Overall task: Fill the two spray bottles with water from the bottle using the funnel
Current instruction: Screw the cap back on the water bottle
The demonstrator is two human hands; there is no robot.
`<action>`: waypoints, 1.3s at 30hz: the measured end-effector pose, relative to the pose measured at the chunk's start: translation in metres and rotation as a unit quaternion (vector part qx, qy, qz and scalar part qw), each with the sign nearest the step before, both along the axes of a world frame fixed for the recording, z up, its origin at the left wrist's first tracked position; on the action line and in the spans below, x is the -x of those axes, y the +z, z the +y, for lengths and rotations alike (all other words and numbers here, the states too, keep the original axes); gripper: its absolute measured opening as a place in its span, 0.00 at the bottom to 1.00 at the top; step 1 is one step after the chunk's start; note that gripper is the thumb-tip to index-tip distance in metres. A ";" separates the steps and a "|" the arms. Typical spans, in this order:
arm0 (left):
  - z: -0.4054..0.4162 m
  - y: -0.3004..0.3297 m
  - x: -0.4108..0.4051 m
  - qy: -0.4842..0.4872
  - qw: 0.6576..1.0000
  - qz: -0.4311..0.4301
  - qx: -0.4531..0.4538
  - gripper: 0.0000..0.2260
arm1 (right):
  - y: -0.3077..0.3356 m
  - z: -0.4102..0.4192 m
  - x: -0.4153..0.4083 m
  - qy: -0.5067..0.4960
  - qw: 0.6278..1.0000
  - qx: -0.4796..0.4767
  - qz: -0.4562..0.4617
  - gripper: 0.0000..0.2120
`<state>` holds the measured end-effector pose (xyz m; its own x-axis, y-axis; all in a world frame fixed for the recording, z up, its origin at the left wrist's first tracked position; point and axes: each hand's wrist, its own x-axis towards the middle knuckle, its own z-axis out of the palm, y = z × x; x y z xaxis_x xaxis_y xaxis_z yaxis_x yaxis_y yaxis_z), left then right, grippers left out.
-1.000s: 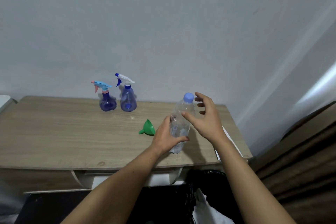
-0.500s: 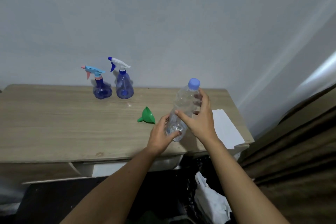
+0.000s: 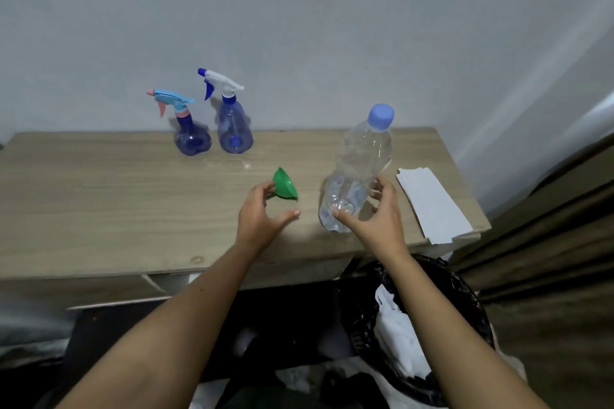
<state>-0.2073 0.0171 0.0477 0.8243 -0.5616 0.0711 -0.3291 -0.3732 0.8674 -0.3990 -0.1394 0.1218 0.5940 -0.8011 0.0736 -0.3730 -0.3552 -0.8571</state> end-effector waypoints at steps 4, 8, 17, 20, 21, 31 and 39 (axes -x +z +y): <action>-0.004 -0.004 -0.025 -0.003 0.999 -0.006 -0.035 0.48 | -0.023 0.000 0.001 -0.008 0.999 -0.034 0.003 0.53; -0.014 -0.008 -0.044 -0.049 0.996 0.049 -0.048 0.56 | -0.038 0.004 -0.005 -0.022 0.998 -0.062 -0.013 0.49; -0.021 -0.014 -0.059 -0.097 0.994 0.042 -0.028 0.48 | -0.053 0.008 -0.015 -0.030 0.996 -0.061 -0.057 0.45; -0.022 -0.012 -0.056 -0.091 0.995 0.024 -0.023 0.41 | -0.054 0.009 -0.015 -0.026 0.996 -0.058 -0.057 0.45; -0.022 -0.012 -0.055 -0.089 0.996 0.024 -0.019 0.40 | -0.054 0.009 -0.015 -0.027 0.996 -0.057 -0.058 0.45; -0.030 0.009 -0.061 -0.044 0.998 0.040 0.011 0.39 | -0.040 -0.001 -0.031 -0.024 0.997 -0.060 -0.045 0.45; -0.049 0.018 -0.103 -0.043 0.999 -0.011 -0.012 0.37 | -0.024 -0.037 -0.086 -0.016 0.997 -0.044 -0.062 0.45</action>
